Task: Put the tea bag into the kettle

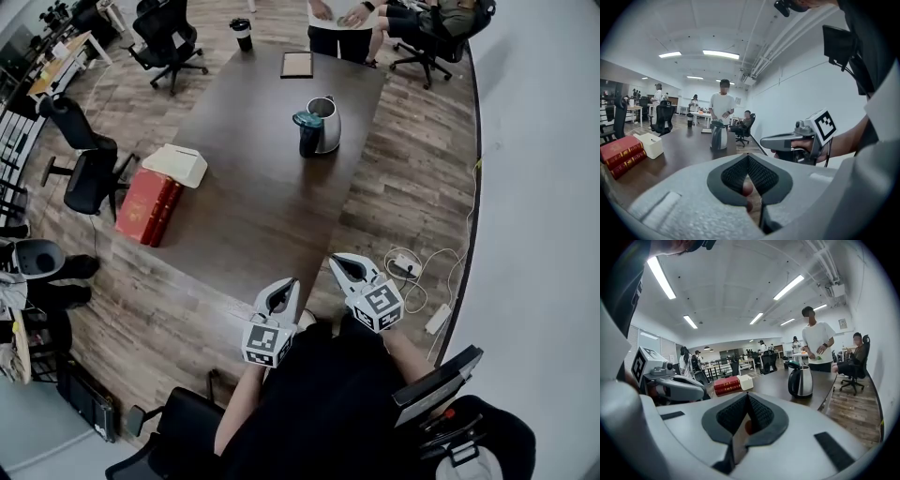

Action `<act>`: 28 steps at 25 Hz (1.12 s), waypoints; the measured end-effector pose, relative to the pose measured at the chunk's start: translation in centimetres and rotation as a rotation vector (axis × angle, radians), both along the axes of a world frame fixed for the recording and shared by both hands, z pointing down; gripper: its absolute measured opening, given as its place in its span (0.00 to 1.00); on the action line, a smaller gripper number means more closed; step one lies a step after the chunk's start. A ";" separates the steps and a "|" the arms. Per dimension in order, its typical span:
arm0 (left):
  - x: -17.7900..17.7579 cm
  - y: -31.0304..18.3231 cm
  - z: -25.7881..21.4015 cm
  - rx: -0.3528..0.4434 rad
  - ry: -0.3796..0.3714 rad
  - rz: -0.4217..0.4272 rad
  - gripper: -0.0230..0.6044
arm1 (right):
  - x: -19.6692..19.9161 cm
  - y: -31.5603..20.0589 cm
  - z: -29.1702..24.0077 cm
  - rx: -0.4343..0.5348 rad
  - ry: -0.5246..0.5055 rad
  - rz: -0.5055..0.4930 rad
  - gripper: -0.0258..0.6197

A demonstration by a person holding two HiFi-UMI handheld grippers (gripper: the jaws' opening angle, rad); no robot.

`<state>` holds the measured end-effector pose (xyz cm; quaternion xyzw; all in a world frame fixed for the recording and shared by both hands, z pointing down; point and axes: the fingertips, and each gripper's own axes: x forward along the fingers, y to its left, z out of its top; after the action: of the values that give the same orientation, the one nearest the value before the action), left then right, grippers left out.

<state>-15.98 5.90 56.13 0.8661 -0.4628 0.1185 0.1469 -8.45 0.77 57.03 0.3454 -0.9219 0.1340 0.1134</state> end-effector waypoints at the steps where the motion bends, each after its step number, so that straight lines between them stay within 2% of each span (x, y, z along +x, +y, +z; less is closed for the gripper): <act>1: -0.3 0.0 0.1 0.000 -0.001 -0.005 0.04 | 0.0 -0.4 -0.1 0.006 0.002 0.004 0.05; 7: -1.8 0.7 0.5 -0.004 0.000 -0.036 0.04 | 0.1 -2.2 -0.9 0.038 0.014 0.013 0.05; 15: -1.6 1.1 0.7 -0.004 0.005 -0.093 0.04 | 1.2 -4.0 -0.6 0.040 0.026 0.002 0.05; 19: -2.0 1.0 1.3 -0.010 -0.026 -0.118 0.04 | 0.2 -5.2 0.0 0.036 0.003 -0.028 0.05; 23: -2.7 0.1 1.6 -0.022 -0.042 -0.194 0.04 | -0.9 -6.2 0.6 0.025 -0.013 -0.091 0.05; 28: -0.7 -1.5 1.3 -0.033 -0.045 -0.233 0.04 | -0.1 -8.5 1.0 0.002 -0.036 -0.130 0.05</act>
<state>-16.64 4.41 57.42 0.8010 -0.5616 0.1277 0.1635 -8.52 -7.76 58.00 0.2826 -0.9443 0.1317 0.1052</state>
